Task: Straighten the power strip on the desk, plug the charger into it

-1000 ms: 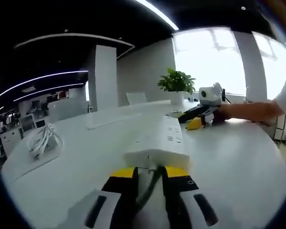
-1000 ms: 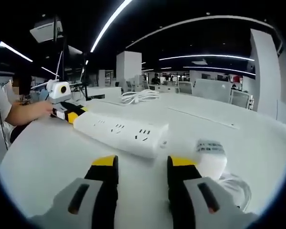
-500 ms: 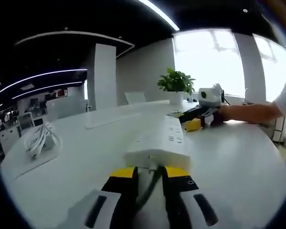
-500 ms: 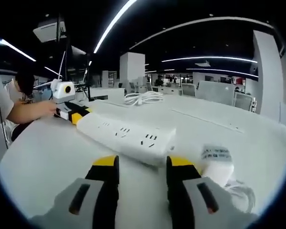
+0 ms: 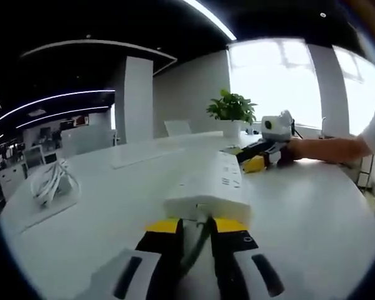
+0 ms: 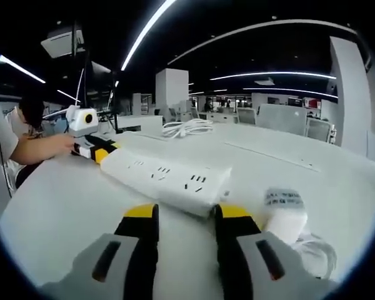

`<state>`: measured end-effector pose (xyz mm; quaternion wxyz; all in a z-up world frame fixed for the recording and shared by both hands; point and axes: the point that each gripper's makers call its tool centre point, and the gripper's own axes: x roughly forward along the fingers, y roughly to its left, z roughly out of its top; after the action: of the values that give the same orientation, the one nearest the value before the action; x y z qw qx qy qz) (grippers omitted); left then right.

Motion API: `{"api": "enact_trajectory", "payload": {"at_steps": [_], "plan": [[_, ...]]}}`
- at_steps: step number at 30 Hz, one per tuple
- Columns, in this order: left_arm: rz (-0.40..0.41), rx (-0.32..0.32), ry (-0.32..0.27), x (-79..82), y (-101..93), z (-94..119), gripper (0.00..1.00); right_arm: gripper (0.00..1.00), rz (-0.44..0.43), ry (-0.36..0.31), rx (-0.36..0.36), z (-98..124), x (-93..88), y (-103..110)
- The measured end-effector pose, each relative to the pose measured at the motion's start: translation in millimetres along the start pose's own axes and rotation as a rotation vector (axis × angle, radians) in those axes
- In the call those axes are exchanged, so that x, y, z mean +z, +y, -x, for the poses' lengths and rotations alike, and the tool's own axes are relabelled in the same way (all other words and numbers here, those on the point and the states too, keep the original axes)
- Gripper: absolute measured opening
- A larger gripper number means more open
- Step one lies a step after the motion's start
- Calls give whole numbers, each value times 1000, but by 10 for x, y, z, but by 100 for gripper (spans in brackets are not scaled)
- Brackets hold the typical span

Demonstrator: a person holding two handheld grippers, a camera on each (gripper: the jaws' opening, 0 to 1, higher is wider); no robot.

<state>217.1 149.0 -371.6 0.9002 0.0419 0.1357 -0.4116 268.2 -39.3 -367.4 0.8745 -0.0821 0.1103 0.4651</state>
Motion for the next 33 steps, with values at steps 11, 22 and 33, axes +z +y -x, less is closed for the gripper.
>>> {"api": "enact_trajectory", "payload": {"at_steps": [11,22,33], "plan": [[9,-24,5,-15,-29,-4,18,36,0,-1,1,-2,1,14],[19,-52,19,-29,-62,-9,13,35,-4,-1,-7,-14,2,3],[26,-84,32,-33,-83,-3,11,35,-7,0,-13,-13,-1,-7]]}}
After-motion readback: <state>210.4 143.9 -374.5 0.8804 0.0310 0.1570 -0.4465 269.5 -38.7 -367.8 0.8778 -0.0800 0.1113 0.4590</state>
